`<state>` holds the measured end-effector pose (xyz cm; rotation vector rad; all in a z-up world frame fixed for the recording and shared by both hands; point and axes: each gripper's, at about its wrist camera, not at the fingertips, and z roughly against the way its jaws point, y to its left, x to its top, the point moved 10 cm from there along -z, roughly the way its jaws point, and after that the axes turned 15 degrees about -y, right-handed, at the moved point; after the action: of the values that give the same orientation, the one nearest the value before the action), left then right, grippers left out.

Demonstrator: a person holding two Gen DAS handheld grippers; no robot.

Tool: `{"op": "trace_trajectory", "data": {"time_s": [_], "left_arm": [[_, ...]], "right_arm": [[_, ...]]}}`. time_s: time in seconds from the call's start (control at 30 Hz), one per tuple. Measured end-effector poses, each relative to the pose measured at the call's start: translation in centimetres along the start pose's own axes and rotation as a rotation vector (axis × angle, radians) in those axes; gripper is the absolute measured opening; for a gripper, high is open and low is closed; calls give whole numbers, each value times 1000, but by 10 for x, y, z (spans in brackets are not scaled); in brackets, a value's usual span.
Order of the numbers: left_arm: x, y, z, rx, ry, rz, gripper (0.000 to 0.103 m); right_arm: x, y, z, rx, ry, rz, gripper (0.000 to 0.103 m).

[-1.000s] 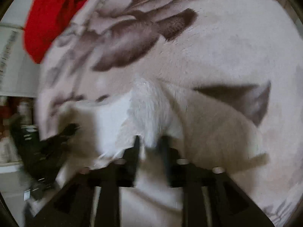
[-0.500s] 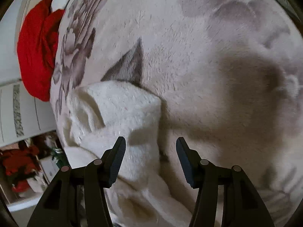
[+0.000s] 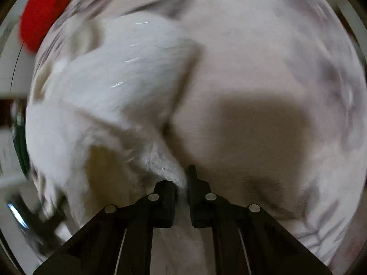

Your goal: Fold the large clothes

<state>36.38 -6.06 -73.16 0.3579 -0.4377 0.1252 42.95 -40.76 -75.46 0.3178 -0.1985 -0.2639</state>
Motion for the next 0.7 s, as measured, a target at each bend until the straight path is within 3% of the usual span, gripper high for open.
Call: {"op": "trace_trajectory", "data": {"time_s": [0.1,0.17,0.23,0.33,0.4,0.43,0.47,0.53,0.6,0.7], "left_arm": [[2,2,-6,-51,-35,41,103],[6,2,-10,-89,-69,59,103],[9,1,-13,-126,-107,83,103],[12,2,-16,-147,-111,65,103],[17,0,-13,-161,-105,57,103],[18,2,-10,-165,-103,59,103],[18,3,-8,-157,-101,56,103],[21,14,4,-99,-114,40,103],[26,19,21,-63,-158,35,103],[30,32,48,-11,-228,44,103]], "right_arm": [[-11,-6,1,-16,-4,6,14],[-17,-2,15,-17,11,-3,37],[-20,-1,34,17,-6,-48,47],[-33,8,32,15,32,37,49],[-39,-1,15,-114,48,150,48],[-35,-20,13,-200,3,142,48],[-33,-31,13,-211,-8,81,48],[-34,-38,20,-198,-5,-34,48],[-42,-31,39,-193,10,-36,48],[-33,-24,81,-107,-43,-111,48]]}}
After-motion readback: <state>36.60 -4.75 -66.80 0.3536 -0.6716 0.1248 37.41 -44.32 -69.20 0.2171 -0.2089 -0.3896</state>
